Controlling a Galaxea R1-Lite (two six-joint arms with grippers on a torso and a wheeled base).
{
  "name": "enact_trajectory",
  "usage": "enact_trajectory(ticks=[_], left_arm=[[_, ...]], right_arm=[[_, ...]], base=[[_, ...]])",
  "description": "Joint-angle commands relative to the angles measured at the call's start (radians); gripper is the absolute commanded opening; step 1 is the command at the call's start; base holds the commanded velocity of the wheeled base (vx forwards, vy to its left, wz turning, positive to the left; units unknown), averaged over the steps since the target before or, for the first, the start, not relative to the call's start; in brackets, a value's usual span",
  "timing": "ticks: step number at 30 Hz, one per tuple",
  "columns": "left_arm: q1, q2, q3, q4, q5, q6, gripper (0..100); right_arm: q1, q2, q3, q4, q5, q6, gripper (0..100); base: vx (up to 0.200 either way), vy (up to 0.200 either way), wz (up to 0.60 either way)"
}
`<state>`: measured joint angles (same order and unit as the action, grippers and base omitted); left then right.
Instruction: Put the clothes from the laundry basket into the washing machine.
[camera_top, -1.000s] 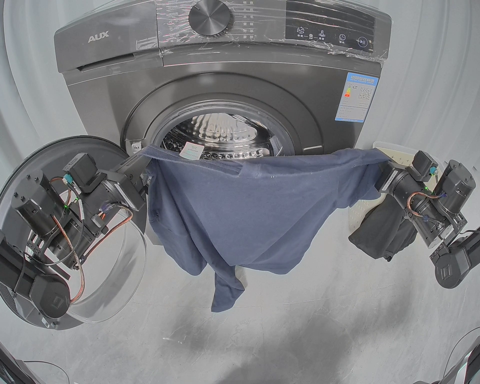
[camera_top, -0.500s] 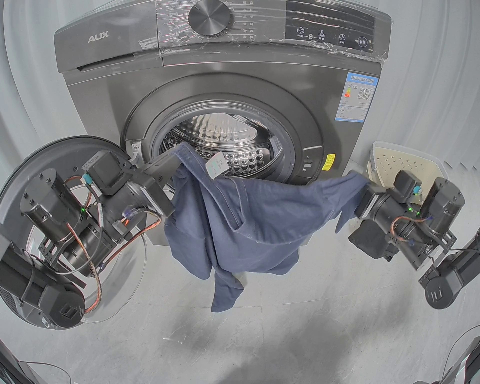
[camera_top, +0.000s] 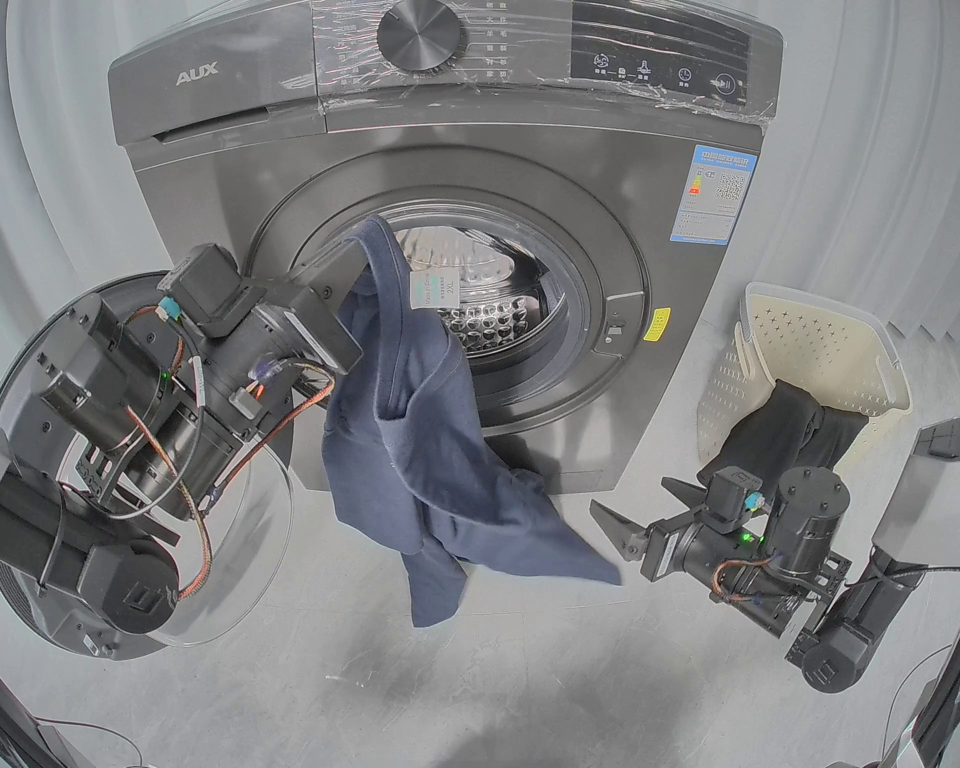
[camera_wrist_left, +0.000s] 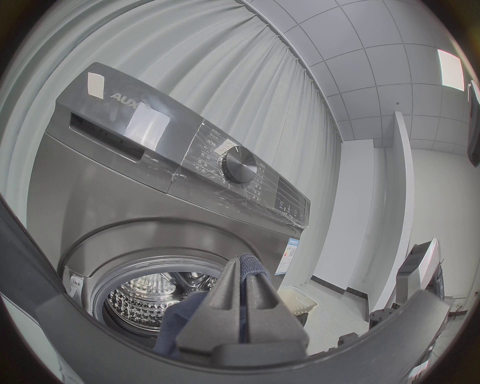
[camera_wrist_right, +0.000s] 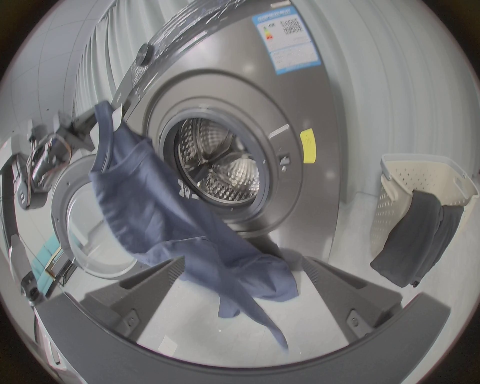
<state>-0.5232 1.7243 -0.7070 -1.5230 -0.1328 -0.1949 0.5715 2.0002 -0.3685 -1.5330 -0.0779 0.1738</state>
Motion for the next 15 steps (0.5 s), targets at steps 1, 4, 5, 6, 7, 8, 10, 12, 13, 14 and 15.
enact_trajectory(ticks=[1,4,5,6,7,8,10,12,13,14,15], left_arm=[[-0.014,-0.005,-0.009,0.003,0.001,0.000,0],[-0.020,-0.003,-0.008,0.004,0.001,0.000,0],[-0.023,-0.003,-0.008,0.004,0.001,0.000,0],[-0.029,-0.003,-0.006,0.003,0.001,0.000,0],[-0.034,-0.005,-0.005,0.003,-0.001,0.000,0],[-0.038,-0.005,-0.005,0.001,-0.001,0.000,0],[-0.047,-0.006,-0.002,-0.002,-0.001,0.000,0],[-0.060,-0.012,0.003,-0.005,-0.001,0.002,0],[-0.064,-0.017,0.004,-0.005,-0.001,0.002,0],[-0.067,-0.020,0.004,-0.005,-0.001,0.002,0],[-0.067,-0.023,0.004,-0.005,-0.001,0.002,0]], right_arm=[[0.024,0.049,0.006,-0.001,0.001,-0.002,100],[0.042,0.065,-0.009,-0.003,0.030,-0.005,100],[0.051,0.074,-0.023,-0.003,0.035,-0.007,100],[0.057,0.089,-0.050,-0.003,0.036,-0.013,100],[0.061,0.107,-0.082,-0.003,0.036,-0.019,100],[0.061,0.130,-0.119,-0.001,0.038,-0.025,100],[0.062,0.166,-0.179,0.002,0.040,-0.028,100],[0.067,0.223,-0.273,0.013,0.041,-0.037,100],[0.071,0.247,-0.308,0.014,0.041,-0.043,100],[0.077,0.267,-0.342,0.016,0.043,-0.047,100],[0.084,0.282,-0.366,0.016,0.044,-0.048,100]], base=[[0.000,0.000,0.00],[0.000,0.000,0.00],[0.000,0.000,0.00],[0.000,0.000,0.00],[0.000,0.000,0.00],[0.000,0.000,0.00],[0.000,0.000,0.00],[0.000,0.000,0.00],[0.000,0.000,0.00],[0.000,0.000,0.00],[0.000,0.000,0.00]])
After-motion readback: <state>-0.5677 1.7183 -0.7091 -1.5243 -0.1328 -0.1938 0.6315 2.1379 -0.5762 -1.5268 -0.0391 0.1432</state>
